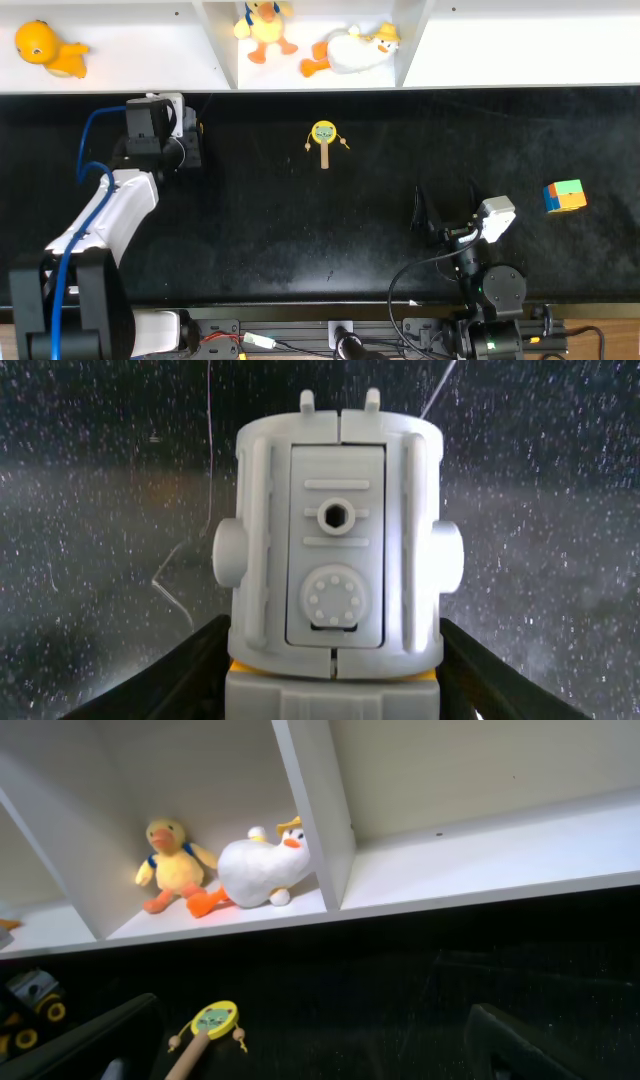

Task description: Store Toys

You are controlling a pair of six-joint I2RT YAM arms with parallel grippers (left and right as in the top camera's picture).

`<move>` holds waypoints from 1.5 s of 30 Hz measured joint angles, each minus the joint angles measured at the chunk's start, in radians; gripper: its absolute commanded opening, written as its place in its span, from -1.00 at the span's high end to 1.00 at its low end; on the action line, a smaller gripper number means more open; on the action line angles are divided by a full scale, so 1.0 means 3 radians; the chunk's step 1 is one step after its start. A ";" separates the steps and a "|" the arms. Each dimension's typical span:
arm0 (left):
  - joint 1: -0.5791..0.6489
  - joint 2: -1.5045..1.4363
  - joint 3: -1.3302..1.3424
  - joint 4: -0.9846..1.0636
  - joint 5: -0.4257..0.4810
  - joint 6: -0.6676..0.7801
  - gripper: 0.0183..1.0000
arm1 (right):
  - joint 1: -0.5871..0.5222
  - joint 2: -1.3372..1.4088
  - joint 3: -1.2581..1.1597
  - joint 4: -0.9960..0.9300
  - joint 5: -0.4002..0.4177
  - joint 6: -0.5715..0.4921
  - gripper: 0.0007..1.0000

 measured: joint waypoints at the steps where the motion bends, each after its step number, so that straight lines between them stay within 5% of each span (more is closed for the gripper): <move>1: 0.0000 -0.0004 0.0038 -0.0100 0.0000 0.0000 0.57 | 0.0000 0.0000 0.0000 -0.0001 0.0000 -0.0003 -1.00; 11: -0.0003 -0.0543 0.0309 -0.0753 0.0000 0.0000 0.96 | -0.0001 0.0000 0.0000 -0.0003 -0.0001 -0.0001 -0.99; 32: -0.0072 -0.0116 0.0350 0.0739 -0.0018 0.0003 0.97 | -0.0001 0.0000 0.0000 -0.0001 -0.0001 -0.0001 -1.00; 45: -0.0072 0.0010 0.0598 0.0675 -0.0135 0.0004 0.97 | -0.0001 0.0000 0.0000 -0.0003 -0.0001 -0.0001 -0.99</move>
